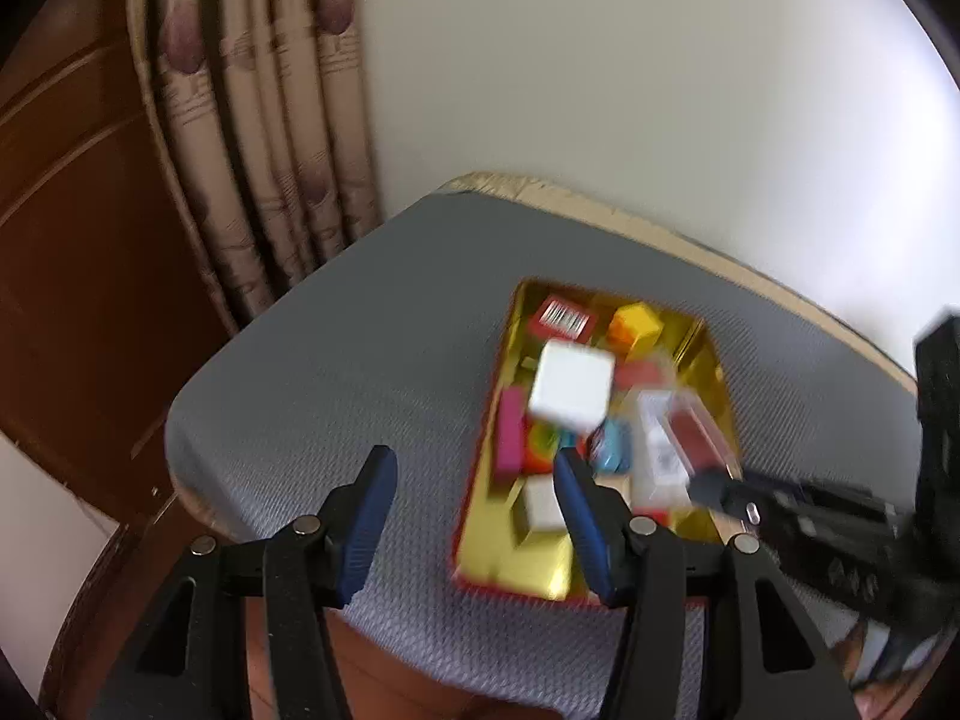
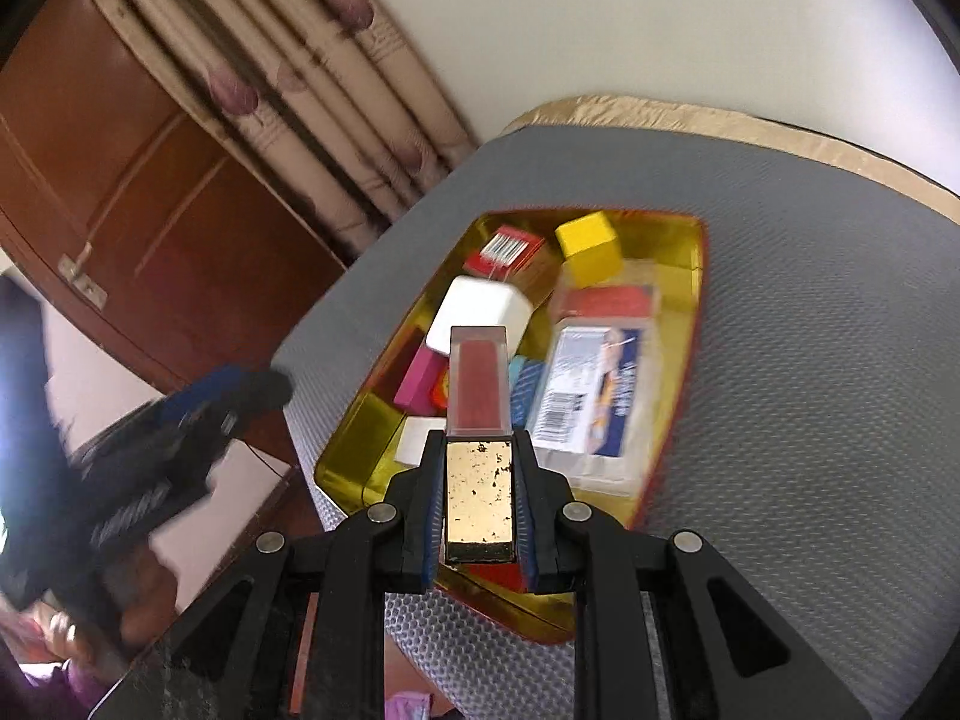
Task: Organize rigid objects
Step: 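Drop the white plug into the tin with the left tool while the right tool lowers the lipstick in, then open the right tool over the tin and raise both tools away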
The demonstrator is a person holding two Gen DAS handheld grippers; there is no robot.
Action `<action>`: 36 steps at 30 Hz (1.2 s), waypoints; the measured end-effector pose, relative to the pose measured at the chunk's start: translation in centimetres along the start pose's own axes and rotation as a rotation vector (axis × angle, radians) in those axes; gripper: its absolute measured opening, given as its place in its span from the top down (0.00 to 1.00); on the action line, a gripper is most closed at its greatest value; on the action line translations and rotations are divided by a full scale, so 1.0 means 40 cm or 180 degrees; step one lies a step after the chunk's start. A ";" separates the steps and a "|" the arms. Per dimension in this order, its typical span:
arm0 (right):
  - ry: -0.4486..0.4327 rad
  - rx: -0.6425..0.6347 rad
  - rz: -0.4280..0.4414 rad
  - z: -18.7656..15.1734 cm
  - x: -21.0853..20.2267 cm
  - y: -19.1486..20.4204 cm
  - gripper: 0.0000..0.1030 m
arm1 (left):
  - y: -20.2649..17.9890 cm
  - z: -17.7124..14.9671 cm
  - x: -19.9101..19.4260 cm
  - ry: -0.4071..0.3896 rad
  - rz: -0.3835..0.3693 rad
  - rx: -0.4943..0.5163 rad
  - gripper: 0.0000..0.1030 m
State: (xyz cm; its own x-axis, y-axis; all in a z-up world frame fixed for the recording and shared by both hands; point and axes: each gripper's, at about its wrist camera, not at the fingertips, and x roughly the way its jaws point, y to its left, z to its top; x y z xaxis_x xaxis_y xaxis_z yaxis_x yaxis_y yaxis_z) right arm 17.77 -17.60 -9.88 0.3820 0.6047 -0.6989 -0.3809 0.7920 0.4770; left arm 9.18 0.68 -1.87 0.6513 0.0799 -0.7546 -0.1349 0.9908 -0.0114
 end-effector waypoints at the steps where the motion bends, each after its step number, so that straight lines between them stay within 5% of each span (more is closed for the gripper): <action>1: 0.0026 0.0013 -0.0010 0.001 0.022 0.006 0.82 | 0.006 -0.014 0.001 0.0027 -0.0021 0.0012 0.46; 16: -0.0010 -0.0094 -0.0391 -0.018 0.099 0.040 0.78 | 0.030 -0.049 0.021 -0.0104 0.0105 0.0084 0.46; 20: -0.0351 -0.0245 -0.0554 -0.040 0.034 0.066 0.66 | 0.012 -0.055 0.004 -0.0210 0.0131 0.0170 0.46; 28: -0.1778 -0.0686 -0.1217 -0.143 -0.177 0.178 0.03 | -0.023 -0.068 -0.049 -0.0453 0.0032 0.0262 0.46; 36: -0.2163 -0.0660 -0.1380 -0.206 -0.279 0.223 0.01 | -0.058 -0.102 -0.131 -0.0799 0.0075 0.0283 0.46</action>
State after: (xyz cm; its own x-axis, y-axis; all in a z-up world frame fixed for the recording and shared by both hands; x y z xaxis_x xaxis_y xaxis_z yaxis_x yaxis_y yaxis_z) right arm 3.18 -17.97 -2.24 0.9304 0.2211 -0.2923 -0.2049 0.9751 0.0853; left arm 3.03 -2.50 -0.58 0.8149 0.1168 -0.5676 -0.0934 0.9931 0.0702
